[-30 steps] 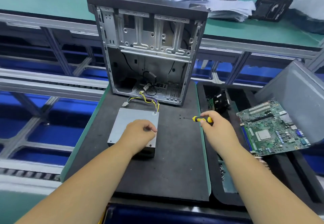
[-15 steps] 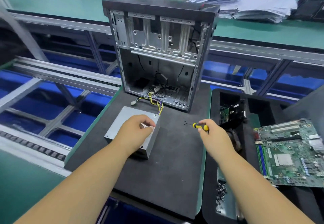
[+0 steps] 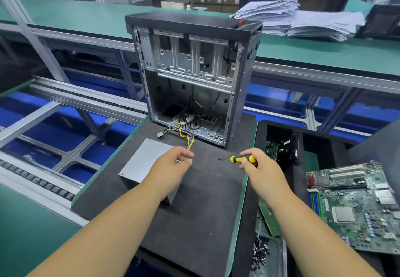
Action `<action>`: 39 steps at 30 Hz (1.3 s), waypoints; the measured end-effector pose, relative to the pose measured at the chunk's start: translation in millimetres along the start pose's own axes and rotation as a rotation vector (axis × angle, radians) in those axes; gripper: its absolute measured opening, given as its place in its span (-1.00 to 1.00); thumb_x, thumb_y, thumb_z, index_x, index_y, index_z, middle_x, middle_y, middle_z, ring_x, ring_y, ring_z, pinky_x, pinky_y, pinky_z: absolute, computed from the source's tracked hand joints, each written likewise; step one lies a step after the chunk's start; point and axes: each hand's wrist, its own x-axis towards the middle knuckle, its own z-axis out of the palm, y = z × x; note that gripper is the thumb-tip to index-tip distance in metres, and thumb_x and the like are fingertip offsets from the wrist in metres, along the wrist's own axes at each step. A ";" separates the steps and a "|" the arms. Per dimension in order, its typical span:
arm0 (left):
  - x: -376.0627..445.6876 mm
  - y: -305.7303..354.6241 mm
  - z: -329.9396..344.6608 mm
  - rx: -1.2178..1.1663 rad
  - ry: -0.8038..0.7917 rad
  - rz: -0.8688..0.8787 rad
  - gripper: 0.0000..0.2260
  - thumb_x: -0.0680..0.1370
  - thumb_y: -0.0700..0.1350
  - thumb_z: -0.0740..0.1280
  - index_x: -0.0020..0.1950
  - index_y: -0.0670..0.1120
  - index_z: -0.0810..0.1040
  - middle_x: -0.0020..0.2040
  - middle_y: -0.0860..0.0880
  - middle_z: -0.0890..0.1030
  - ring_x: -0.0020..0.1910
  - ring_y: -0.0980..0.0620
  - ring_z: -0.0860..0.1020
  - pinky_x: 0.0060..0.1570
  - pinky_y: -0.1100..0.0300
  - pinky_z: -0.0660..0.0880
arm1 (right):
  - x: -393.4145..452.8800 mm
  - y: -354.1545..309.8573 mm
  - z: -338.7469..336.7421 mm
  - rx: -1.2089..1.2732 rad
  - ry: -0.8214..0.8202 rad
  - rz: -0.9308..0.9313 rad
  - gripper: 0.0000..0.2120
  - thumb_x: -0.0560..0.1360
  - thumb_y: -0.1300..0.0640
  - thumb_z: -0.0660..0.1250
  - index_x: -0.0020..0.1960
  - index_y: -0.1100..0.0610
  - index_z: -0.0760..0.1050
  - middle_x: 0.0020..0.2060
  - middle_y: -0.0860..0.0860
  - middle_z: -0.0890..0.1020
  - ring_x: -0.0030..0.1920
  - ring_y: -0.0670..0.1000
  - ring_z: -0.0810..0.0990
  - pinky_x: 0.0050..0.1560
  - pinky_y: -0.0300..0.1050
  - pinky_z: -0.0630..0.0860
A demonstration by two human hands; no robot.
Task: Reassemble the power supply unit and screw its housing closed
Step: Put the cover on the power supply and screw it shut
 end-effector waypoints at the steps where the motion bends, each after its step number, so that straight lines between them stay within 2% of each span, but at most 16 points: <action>1: 1.0 1.5 4.1 -0.017 -0.006 -0.010 -0.84 0.57 -0.11 0.29 -0.02 0.15 0.59 -0.18 0.15 0.61 -0.22 0.18 0.55 -0.17 0.26 0.44 | -1.2 -4.8 -6.7 0.045 0.006 -0.011 -0.86 0.59 0.06 0.25 -0.01 -0.19 0.48 -0.19 -0.08 0.66 -0.39 -0.09 0.46 -0.34 -0.13 0.41; 3: 3.7 6.4 13.0 -0.067 -0.006 -0.035 -0.84 0.60 -0.13 0.25 0.03 0.11 0.57 -0.12 0.05 0.65 -0.15 0.11 0.59 -0.11 0.23 0.48 | -4.0 -16.1 -21.2 0.131 0.015 -0.032 -0.82 0.59 0.11 0.25 -0.03 -0.18 0.50 -0.22 -0.11 0.67 -0.45 -0.15 0.41 -0.36 -0.15 0.38; 8: 10.8 26.0 31.5 -0.228 -0.027 -0.105 -0.83 0.66 -0.14 0.17 0.08 0.00 0.56 -0.06 -0.07 0.65 -0.16 0.07 0.62 -0.23 0.31 0.50 | -15.8 -42.9 -55.8 0.246 0.010 -0.152 -0.82 0.58 0.12 0.23 -0.01 -0.14 0.54 -0.25 -0.09 0.67 -0.38 -0.14 0.43 -0.25 -0.11 0.41; 11: 10.2 40.6 38.3 -0.411 -0.089 -0.165 -0.79 0.68 -0.14 0.14 0.08 -0.05 0.58 -0.11 -0.06 0.65 -0.19 0.06 0.62 -0.21 0.27 0.53 | -23.8 -52.5 -69.3 0.274 0.004 -0.217 -0.84 0.53 0.05 0.22 0.00 -0.15 0.55 -0.26 -0.07 0.66 -0.39 -0.12 0.43 -0.28 -0.11 0.39; 14: 8.4 51.5 43.3 -0.541 -0.176 -0.192 -0.79 0.67 -0.13 0.17 0.10 -0.11 0.61 -0.22 -0.02 0.61 -0.31 0.10 0.54 -0.28 0.28 0.49 | -28.3 -54.5 -79.1 0.287 0.013 -0.244 -0.82 0.50 0.00 0.22 0.02 -0.14 0.56 -0.28 -0.06 0.65 -0.36 0.03 0.45 -0.31 -0.09 0.41; 17: 8.3 58.6 48.8 -0.570 -0.196 -0.207 -0.87 0.59 -0.14 0.32 0.04 -0.10 0.65 -0.33 0.03 0.55 -0.40 0.14 0.43 -0.39 0.31 0.42 | -30.1 -53.8 -87.6 0.289 0.021 -0.267 -0.82 0.50 0.01 0.23 0.03 -0.13 0.56 -0.29 -0.06 0.64 -0.40 -0.09 0.42 -0.36 -0.20 0.40; 21: 8.1 60.8 53.5 -0.661 -0.237 -0.206 -0.91 0.58 -0.20 0.33 -0.04 -0.13 0.63 -0.33 0.01 0.55 -0.39 0.14 0.45 -0.38 0.32 0.48 | -32.5 -51.4 -94.2 0.300 0.022 -0.276 -0.83 0.49 0.00 0.23 0.02 -0.14 0.56 -0.28 -0.06 0.65 -0.41 -0.15 0.41 -0.39 -0.28 0.38; 27: 6.8 63.2 53.9 -0.833 -0.250 -0.221 -0.91 0.58 -0.25 0.30 -0.05 -0.18 0.60 -0.28 -0.03 0.61 -0.37 0.14 0.55 -0.35 0.30 0.55 | -35.7 -49.2 -100.4 0.336 0.055 -0.285 -0.84 0.51 0.04 0.23 -0.01 -0.13 0.56 -0.29 -0.04 0.64 -0.37 0.02 0.44 -0.38 -0.22 0.40; 31: 3.9 65.1 49.8 -0.891 -0.244 -0.223 -0.93 0.56 -0.26 0.33 -0.07 -0.18 0.61 -0.24 -0.05 0.64 -0.32 0.11 0.60 -0.31 0.29 0.58 | -35.1 -51.9 -100.0 0.351 0.051 -0.279 -0.83 0.51 0.03 0.22 -0.01 -0.14 0.56 -0.28 -0.03 0.65 -0.28 0.15 0.51 -0.29 -0.07 0.44; 35: 1.8 60.9 40.9 -0.885 -0.229 -0.203 -0.95 0.56 -0.26 0.34 -0.02 -0.18 0.60 -0.24 -0.03 0.66 -0.32 0.14 0.62 -0.31 0.31 0.58 | -36.0 -59.6 -91.6 0.357 0.049 -0.286 -0.83 0.50 0.04 0.21 -0.02 -0.13 0.56 -0.28 -0.02 0.64 -0.27 -0.09 0.53 -0.22 -0.10 0.43; 39: 3.7 55.3 26.0 -0.887 -0.192 -0.189 -0.94 0.57 -0.23 0.35 0.02 -0.19 0.59 -0.24 -0.01 0.67 -0.33 0.17 0.61 -0.32 0.34 0.57 | -34.7 -73.2 -78.4 0.359 0.031 -0.289 -0.83 0.50 0.05 0.21 -0.03 -0.12 0.57 -0.28 -0.04 0.63 -0.20 -0.09 0.57 -0.16 -0.11 0.43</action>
